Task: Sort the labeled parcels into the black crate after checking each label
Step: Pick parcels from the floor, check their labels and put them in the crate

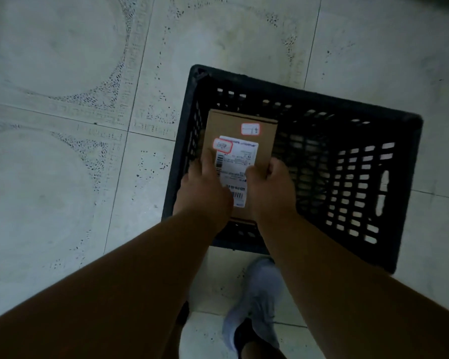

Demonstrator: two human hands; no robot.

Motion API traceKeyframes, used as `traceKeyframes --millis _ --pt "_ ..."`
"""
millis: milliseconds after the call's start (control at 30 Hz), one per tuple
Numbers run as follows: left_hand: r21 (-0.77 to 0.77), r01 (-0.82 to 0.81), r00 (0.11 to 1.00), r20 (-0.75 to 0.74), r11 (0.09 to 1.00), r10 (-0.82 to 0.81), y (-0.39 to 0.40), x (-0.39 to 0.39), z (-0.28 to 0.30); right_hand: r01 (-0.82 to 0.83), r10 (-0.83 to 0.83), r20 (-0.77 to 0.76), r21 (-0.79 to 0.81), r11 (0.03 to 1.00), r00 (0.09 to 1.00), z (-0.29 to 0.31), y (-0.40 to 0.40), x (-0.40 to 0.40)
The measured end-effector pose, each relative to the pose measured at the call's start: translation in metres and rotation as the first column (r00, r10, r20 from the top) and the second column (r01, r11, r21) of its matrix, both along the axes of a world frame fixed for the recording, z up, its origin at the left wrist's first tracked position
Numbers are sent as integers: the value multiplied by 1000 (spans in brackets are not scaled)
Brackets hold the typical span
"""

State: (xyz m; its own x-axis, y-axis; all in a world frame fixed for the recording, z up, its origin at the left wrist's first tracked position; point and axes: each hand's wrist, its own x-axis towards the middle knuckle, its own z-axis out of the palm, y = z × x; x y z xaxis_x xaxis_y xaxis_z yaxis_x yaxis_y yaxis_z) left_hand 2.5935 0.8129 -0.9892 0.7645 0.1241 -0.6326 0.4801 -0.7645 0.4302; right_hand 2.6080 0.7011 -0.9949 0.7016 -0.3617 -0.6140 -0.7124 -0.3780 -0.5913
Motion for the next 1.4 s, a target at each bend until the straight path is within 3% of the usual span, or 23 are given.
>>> traceKeyframes --millis 300,500,633,700,800,933,1033,1167,1400 --pt "148 328 916 -291 933 -276 -2 -1 -61 -224 230 -156 52 973 961 -73 19 -2" --pt "156 242 938 -290 958 -190 7 -10 -66 -382 380 -178 26 924 908 -76 17 -7" --pt "205 288 910 -363 935 -200 4 -8 -61 -472 469 -232 44 880 852 -70 12 -4" --pt "207 301 917 -332 931 -223 7 -2 -54 -540 534 -213 36 841 818 -60 11 -3" --pt "157 234 969 -121 960 -216 7 5 -34 -571 557 -129 -133 810 820 -37 5 8" --pt "-59 17 998 66 998 -13 -1 9 22 -511 525 13 -211 833 851 24 -2 14" --pt "-285 -130 975 139 950 175 -13 19 90 -426 484 202 -273 863 851 96 -14 22" --pt "-408 -141 936 243 902 256 -25 43 205 -283 394 386 -315 906 834 218 -31 41" --pt "-471 21 906 381 882 183 -70 48 412 -82 266 462 -379 922 846 443 -78 26"
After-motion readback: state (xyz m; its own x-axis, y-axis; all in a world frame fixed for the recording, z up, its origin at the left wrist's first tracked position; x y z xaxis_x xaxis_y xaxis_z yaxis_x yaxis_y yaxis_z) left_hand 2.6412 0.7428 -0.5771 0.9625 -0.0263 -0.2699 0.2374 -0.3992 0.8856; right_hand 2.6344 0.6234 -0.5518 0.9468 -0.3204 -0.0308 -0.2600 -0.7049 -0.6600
